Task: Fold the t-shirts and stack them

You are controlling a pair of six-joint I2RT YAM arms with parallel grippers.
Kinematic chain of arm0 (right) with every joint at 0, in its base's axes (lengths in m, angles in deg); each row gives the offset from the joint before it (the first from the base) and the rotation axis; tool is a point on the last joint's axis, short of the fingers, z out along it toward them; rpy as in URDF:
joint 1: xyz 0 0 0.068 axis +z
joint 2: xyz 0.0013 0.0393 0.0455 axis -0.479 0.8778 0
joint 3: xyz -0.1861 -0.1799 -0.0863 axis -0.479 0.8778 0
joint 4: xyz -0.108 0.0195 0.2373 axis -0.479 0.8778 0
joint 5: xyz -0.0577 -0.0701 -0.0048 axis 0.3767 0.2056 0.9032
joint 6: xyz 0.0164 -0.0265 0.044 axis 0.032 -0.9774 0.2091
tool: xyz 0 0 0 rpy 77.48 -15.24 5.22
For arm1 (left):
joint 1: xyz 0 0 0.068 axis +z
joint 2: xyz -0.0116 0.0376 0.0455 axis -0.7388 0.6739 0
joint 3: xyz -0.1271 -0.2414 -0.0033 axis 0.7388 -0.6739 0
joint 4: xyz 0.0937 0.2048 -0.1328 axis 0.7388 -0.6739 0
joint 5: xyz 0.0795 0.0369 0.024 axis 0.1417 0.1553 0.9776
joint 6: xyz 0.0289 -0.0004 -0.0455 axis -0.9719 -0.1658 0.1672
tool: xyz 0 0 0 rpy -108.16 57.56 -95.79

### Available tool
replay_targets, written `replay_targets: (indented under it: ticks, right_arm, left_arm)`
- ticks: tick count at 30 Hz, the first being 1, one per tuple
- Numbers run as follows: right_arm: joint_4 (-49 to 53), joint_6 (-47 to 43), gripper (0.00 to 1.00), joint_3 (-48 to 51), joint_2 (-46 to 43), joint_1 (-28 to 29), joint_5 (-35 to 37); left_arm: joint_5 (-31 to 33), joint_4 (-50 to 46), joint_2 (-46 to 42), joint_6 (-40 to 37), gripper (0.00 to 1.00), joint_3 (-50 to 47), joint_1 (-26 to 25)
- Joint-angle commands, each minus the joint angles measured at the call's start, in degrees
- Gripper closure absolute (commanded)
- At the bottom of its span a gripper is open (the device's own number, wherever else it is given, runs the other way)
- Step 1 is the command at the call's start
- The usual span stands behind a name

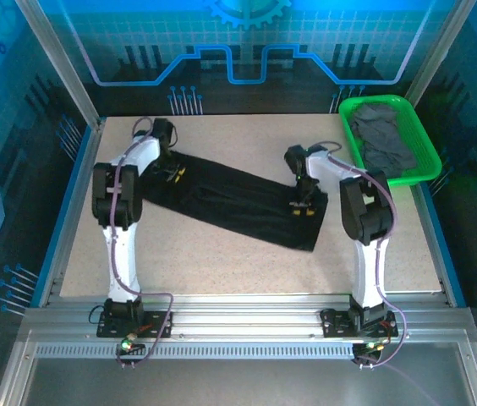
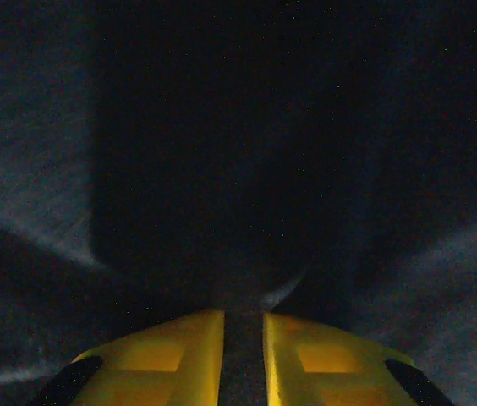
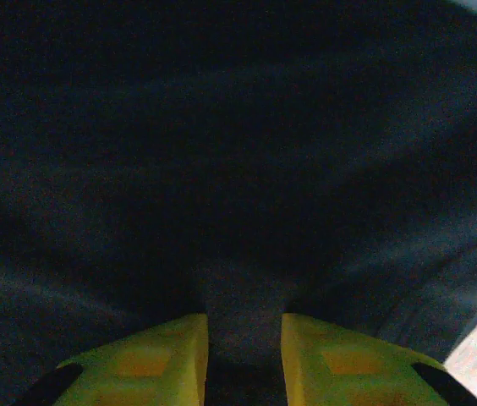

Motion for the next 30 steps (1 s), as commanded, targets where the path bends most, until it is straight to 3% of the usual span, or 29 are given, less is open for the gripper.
replay_targets:
  ticks: [1,5,9,15,21,25,30]
  right_arm:
    - [-0.8,7.3,0.70,7.9,-4.9,5.2,-7.0]
    - [-5.4,13.5,0.69,12.2,-6.7,12.6,-15.8]
    - [-8.2,17.5,0.69,9.3,-3.5,17.1,-21.8]
    - [-9.9,21.0,0.69,2.9,1.5,18.5,-26.3]
    - [-9.9,24.6,0.63,3.1,-3.9,16.1,-27.3]
    - [-8.7,27.0,0.53,7.1,-13.1,12.8,-26.6]
    - [-7.4,22.1,0.50,15.8,-24.2,7.2,-21.6]
  left_arm:
    - [-4.3,1.1,9.1,-2.4,0.79,11.2,-2.1]
    - [-10.2,7.2,18.3,-0.2,0.78,24.8,-5.9]
    - [-14.7,14.5,24.9,4.2,0.77,33.0,-9.4]
    - [-16.4,24.7,28.3,9.0,0.74,35.8,-11.7]
    - [-16.3,24.4,24.4,8.1,0.63,39.0,-11.2]
    - [-14.1,20.5,14.8,5.2,0.54,33.1,-11.0]
    - [-13.7,22.9,-4.2,4.9,0.53,4.1,-11.2]
